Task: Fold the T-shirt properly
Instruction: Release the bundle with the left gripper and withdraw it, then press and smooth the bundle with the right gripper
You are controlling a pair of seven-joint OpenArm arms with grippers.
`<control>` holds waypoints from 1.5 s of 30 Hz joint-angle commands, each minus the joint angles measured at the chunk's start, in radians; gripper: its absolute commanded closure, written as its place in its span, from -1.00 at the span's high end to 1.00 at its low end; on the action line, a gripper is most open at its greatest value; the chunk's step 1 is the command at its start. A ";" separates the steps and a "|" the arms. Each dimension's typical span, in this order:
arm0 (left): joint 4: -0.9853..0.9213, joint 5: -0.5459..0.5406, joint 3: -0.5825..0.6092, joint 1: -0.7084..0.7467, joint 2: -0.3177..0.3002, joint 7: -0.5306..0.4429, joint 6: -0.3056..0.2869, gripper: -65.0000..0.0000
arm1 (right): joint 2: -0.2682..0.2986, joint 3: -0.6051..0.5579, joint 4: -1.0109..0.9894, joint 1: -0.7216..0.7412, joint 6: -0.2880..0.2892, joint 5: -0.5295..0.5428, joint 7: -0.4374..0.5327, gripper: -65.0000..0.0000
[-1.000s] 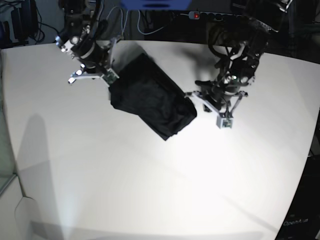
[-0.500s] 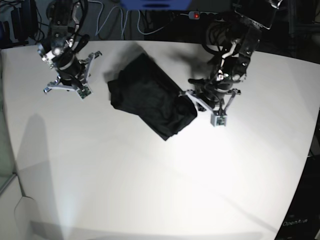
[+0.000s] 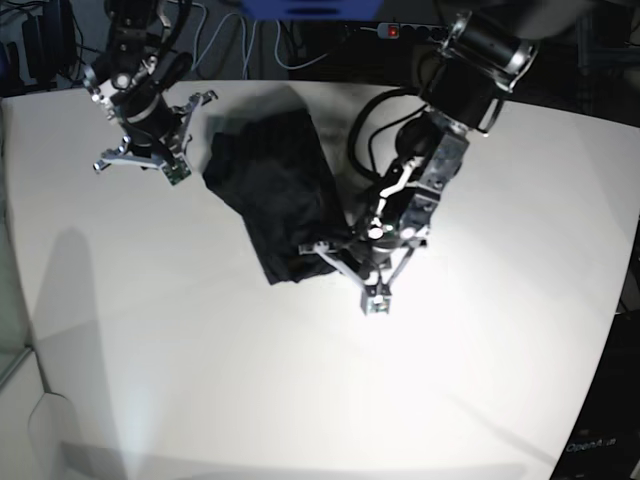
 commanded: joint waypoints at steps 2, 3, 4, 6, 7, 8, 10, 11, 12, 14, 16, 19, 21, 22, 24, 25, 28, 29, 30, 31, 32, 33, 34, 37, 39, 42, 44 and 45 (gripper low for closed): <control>-0.040 -0.006 0.021 -0.044 0.031 -0.042 -0.001 -1.00 | -0.014 0.002 0.015 -0.011 -0.004 0.006 0.012 -1.00; -0.061 -0.006 0.026 -0.058 0.040 -0.057 -0.001 -1.00 | -0.021 0.002 0.015 -0.012 -0.004 0.006 0.012 -1.00; -0.074 -0.006 0.026 -0.069 0.042 -0.066 -0.001 -1.00 | -0.024 0.002 0.015 -0.012 -0.004 0.006 0.012 -1.00; -0.077 -0.008 0.026 -0.079 0.043 -0.074 -0.001 -1.00 | -0.024 0.003 0.015 -0.012 -0.004 0.006 0.012 -1.00; -0.066 -0.008 0.023 -0.081 0.043 -0.074 -0.001 -1.00 | -0.024 0.003 0.015 -0.012 -0.004 0.006 0.012 -1.00; -0.049 -0.008 0.020 -0.081 0.039 -0.076 -0.001 -1.00 | -0.024 0.003 0.016 -0.012 -0.004 0.006 0.012 -1.00; 0.000 -0.008 0.020 -0.079 0.025 -0.076 -0.001 -1.00 | -0.024 0.003 0.016 -0.008 -0.004 0.006 0.012 -1.00; 0.032 -0.008 0.020 -0.078 0.003 -0.076 -0.001 -1.00 | -0.024 0.003 0.016 -0.006 -0.004 0.006 0.012 -1.00; 0.069 -0.008 0.020 -0.076 -0.013 -0.077 -0.001 -1.00 | -0.024 0.003 0.019 -0.003 -0.004 0.006 0.012 -1.00; 0.158 -0.008 0.020 -0.058 -0.047 -0.077 -0.001 -1.00 | -0.025 0.005 0.041 0.008 -0.004 0.006 0.012 -1.00; 0.256 -0.008 0.011 -0.024 -0.099 -0.074 0.000 -1.00 | -0.025 0.005 0.065 0.014 -0.004 0.006 0.012 -1.00; 0.378 -0.006 -0.023 0.063 -0.161 -0.065 0.000 -1.00 | -0.050 0.003 0.104 0.017 -0.004 0.006 0.015 -1.00; 0.425 -0.006 -0.055 0.132 -0.210 -0.065 0.000 -1.00 | -0.068 0.000 0.105 0.023 -0.004 0.006 0.040 -1.00; 0.439 -0.006 -0.068 0.171 -0.231 -0.068 0.000 -1.00 | -0.079 -0.001 0.102 0.021 -0.004 0.006 0.055 -1.00; 0.457 -0.005 -0.097 0.238 -0.270 -0.074 0.000 -1.00 | -0.091 -0.007 0.102 0.014 -0.004 0.006 0.089 -1.00; 0.460 -0.006 -0.115 0.270 -0.288 -0.077 0.000 -1.00 | -0.091 -0.017 0.101 0.014 -0.004 0.006 0.107 -1.00; 0.477 -0.005 -0.170 0.370 -0.320 -0.117 0.000 -1.00 | -0.091 -0.043 0.104 0.001 -0.004 0.006 0.152 -1.00; 0.477 -0.006 -0.183 0.396 -0.327 -0.134 0.000 -1.00 | -0.091 -0.058 0.105 0.000 -0.004 0.006 0.161 -1.00; 0.477 -0.005 -0.195 0.416 -0.337 -0.151 0.000 -1.00 | -0.091 -0.075 0.105 -0.002 -0.004 0.006 0.165 -1.00; 0.471 -0.006 -0.200 0.433 -0.343 -0.165 0.000 -1.00 | -0.091 -0.090 0.104 -0.006 -0.004 0.006 0.169 -1.00; 0.468 -0.006 -0.201 0.445 -0.348 -0.169 0.000 -1.00 | -0.091 -0.107 0.102 -0.015 -0.004 0.007 0.170 -1.00; 0.467 -0.006 -0.201 0.456 -0.350 -0.172 0.000 -1.00 | -0.091 -0.132 0.102 -0.022 -0.004 0.007 0.173 -1.00; 0.467 -0.006 -0.201 0.464 -0.350 -0.174 0.000 -1.00 | -0.091 -0.156 0.102 -0.026 -0.004 0.007 0.185 -1.00; 0.477 -0.005 -0.201 0.485 -0.350 -0.172 0.000 -1.00 | -0.091 -0.227 0.107 -0.054 -0.004 0.006 0.233 -1.00; 0.477 -0.006 -0.201 0.491 -0.350 -0.171 0.000 -1.00 | -0.091 -0.267 0.108 -0.071 -0.004 0.006 0.253 -1.00; 0.477 -0.005 -0.197 0.491 -0.350 -0.169 0.000 -1.00 | -0.091 -0.320 0.107 -0.104 -0.004 0.006 0.285 -1.00; 0.477 -0.005 -0.197 0.491 -0.350 -0.169 0.000 -1.00 | -0.091 -0.348 0.104 -0.115 -0.004 0.006 0.311 -1.00; 0.477 -0.006 -0.197 0.493 -0.350 -0.169 0.000 -1.00 | -0.091 -0.356 0.101 -0.118 -0.004 0.006 0.316 -1.00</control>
